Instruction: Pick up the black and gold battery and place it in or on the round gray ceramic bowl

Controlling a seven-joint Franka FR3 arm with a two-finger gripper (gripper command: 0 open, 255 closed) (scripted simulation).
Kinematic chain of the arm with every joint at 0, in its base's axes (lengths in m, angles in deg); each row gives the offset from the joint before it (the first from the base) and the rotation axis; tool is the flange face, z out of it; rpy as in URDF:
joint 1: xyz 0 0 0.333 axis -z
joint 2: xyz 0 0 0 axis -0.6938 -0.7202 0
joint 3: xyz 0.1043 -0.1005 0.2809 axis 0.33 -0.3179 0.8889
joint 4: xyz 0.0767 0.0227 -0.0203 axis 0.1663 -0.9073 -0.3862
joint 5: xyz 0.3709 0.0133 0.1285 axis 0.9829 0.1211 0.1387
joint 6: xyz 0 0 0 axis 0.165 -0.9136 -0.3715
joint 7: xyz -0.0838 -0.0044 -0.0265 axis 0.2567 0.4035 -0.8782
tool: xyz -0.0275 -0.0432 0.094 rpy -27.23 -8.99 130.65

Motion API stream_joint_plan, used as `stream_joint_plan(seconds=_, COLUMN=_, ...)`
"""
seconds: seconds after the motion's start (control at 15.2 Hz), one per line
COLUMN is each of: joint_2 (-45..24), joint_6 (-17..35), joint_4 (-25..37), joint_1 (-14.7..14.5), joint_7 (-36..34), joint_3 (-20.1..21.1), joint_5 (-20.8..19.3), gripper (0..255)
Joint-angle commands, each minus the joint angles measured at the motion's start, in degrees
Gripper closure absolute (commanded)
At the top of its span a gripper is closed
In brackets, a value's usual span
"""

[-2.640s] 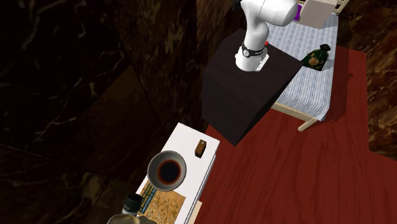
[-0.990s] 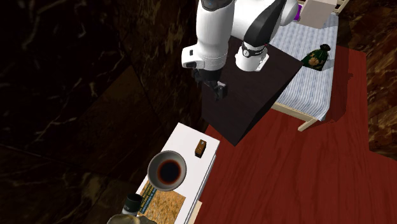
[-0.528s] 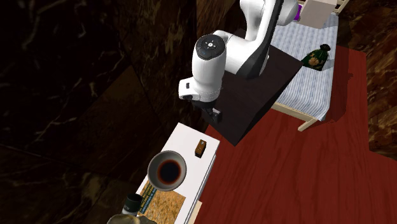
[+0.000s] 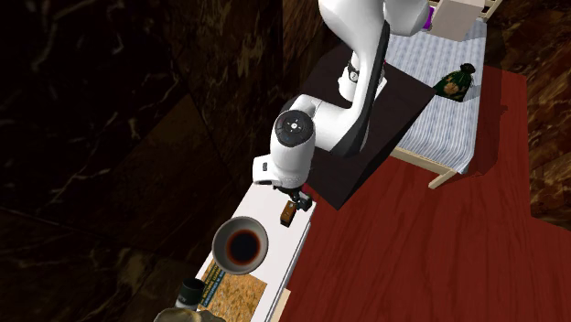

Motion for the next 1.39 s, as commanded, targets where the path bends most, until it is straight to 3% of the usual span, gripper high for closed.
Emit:
stream_joint_plan(seconds=0.0, joint_2=-4.9, joint_6=0.9, joint_4=4.1, joint_1=-1.0, joint_7=-1.1, joint_3=-0.4, joint_5=-0.9, gripper=0)
stream_joint_plan(seconds=0.2, joint_2=-10.8, joint_6=1.4, joint_4=9.6, joint_1=-2.2, joint_7=-1.9, joint_3=-0.9, joint_5=-1.6, gripper=0)
stream_joint_plan(seconds=0.73, joint_2=-15.9, joint_6=4.9, joint_4=11.3, joint_1=-2.7, joint_7=-2.3, joint_3=-1.6, joint_5=-2.3, gripper=0)
stream_joint_plan(seconds=1.19, joint_2=-15.9, joint_6=4.8, joint_4=11.3, joint_1=-2.7, joint_7=-2.3, joint_3=-1.6, joint_5=-2.3, gripper=0)
stream_joint_plan(seconds=1.25, joint_2=-15.9, joint_6=4.8, joint_4=11.3, joint_1=-2.7, joint_7=-2.3, joint_3=-1.6, joint_5=-2.3, gripper=255)
stream_joint_plan(seconds=1.32, joint_2=-15.9, joint_6=4.8, joint_4=11.3, joint_1=-2.7, joint_7=-2.3, joint_3=-1.6, joint_5=-2.3, gripper=255)
